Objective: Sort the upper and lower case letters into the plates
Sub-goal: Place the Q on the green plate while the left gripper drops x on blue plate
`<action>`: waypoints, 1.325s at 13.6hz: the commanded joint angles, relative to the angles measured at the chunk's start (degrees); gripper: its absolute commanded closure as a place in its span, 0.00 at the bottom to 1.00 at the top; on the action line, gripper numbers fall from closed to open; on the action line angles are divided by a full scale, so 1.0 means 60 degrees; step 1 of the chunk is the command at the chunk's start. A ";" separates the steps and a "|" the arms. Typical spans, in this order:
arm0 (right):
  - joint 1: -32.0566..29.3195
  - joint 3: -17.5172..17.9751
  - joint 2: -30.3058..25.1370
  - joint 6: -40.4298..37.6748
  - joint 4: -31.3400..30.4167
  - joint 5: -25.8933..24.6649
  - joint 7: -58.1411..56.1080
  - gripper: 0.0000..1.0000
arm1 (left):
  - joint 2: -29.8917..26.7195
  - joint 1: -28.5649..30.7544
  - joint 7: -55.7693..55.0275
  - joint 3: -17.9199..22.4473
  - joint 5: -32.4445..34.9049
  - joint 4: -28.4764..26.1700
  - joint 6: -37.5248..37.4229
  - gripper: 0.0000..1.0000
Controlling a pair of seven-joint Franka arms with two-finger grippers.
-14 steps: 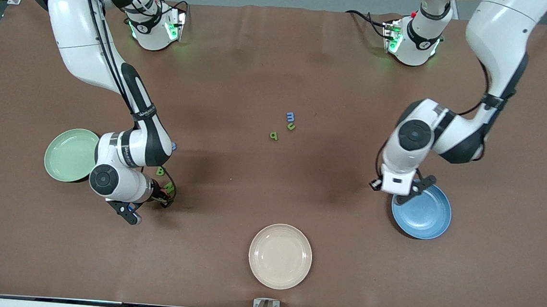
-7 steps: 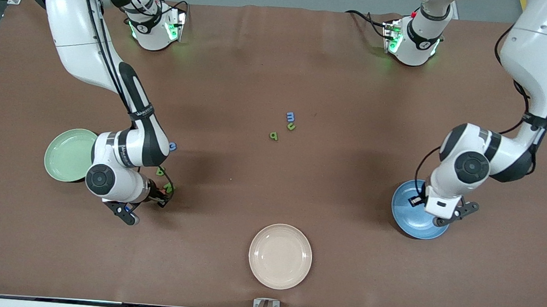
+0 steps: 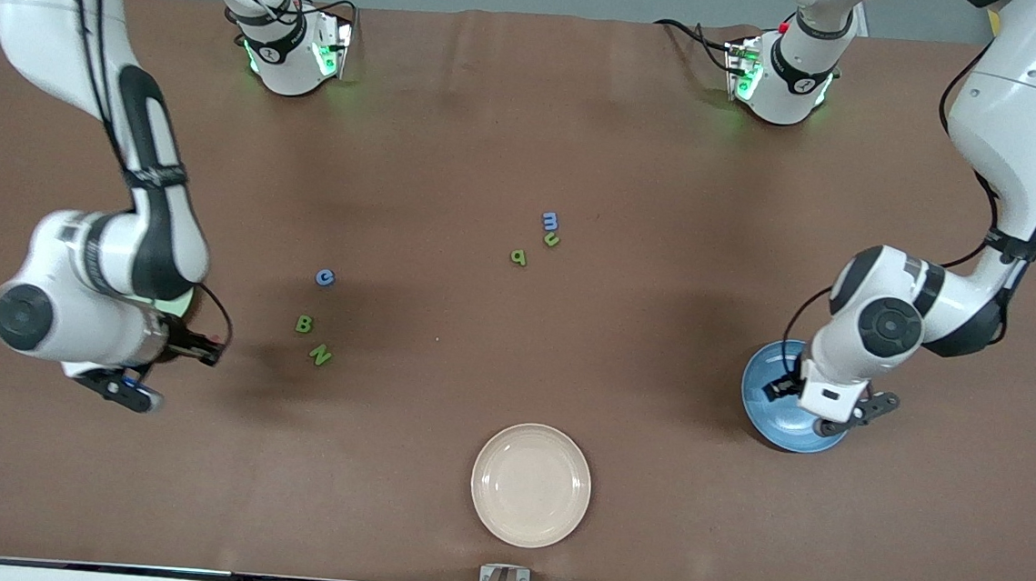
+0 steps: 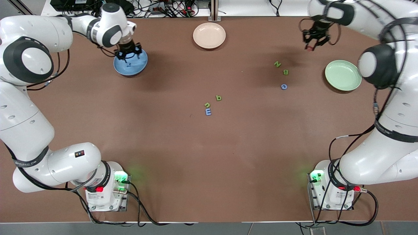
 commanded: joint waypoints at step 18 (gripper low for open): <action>-0.3700 0.0195 -0.1236 0.4950 -0.5267 -0.0073 -0.6631 0.76 | 0.0820 -0.4964 -0.5969 -0.2529 0.1059 -0.1245 0.0194 0.27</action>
